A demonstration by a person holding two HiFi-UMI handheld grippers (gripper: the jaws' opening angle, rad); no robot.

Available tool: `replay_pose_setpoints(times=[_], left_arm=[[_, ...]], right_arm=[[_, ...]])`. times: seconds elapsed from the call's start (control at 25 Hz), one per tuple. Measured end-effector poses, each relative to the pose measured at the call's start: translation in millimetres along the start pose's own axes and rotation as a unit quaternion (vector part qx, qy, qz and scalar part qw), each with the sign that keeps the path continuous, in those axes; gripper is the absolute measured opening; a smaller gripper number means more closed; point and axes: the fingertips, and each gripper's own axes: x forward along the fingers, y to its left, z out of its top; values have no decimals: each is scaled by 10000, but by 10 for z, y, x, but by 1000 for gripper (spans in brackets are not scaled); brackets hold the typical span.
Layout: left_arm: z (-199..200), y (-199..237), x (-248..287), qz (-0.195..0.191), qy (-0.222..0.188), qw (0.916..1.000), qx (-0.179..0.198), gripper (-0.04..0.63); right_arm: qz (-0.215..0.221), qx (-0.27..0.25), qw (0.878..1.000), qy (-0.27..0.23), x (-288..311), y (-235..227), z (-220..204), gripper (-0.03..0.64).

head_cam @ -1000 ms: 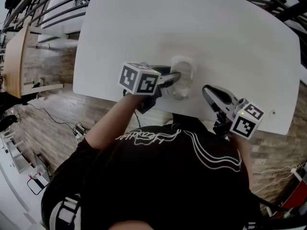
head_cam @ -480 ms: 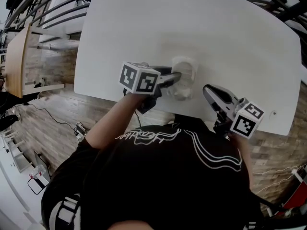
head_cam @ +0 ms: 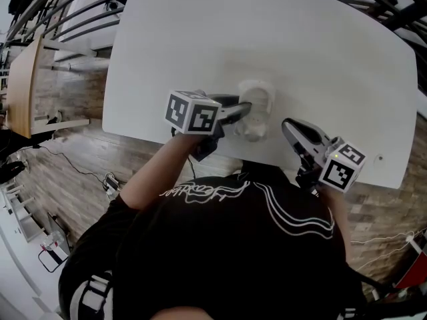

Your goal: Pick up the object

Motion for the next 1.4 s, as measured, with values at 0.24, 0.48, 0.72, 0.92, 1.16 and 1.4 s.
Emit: replay_pose_setpoints(times=[0.24,0.48,0.72,0.92,1.16,1.4], left_arm=[[-5,-56,-30,-48,-120,9999,-62,120],[7,-179,-79,-79,-289,9995,-54,120],[74,-383,-284,-176,-582,9981,32,120],[1,-590,-700,-239,-892,9956,152,120],[64,-902,-1063,-245,-1251,9910,405,120],[27,-1247,-1499,-273,-1571,9853,620,120]], right_arm=[[-28,48,10000,-30,-37,20,-43,31],[-79,19,9999,-112,-140,57,-56,31],[-200,-233,9994,-163,-201,168,-49,31],[-272,-689,9971,-166,-210,518,-97,31],[-256,-1116,9930,-275,-350,788,66,31],[-149,-1442,9882,-492,-482,1216,196,31]])
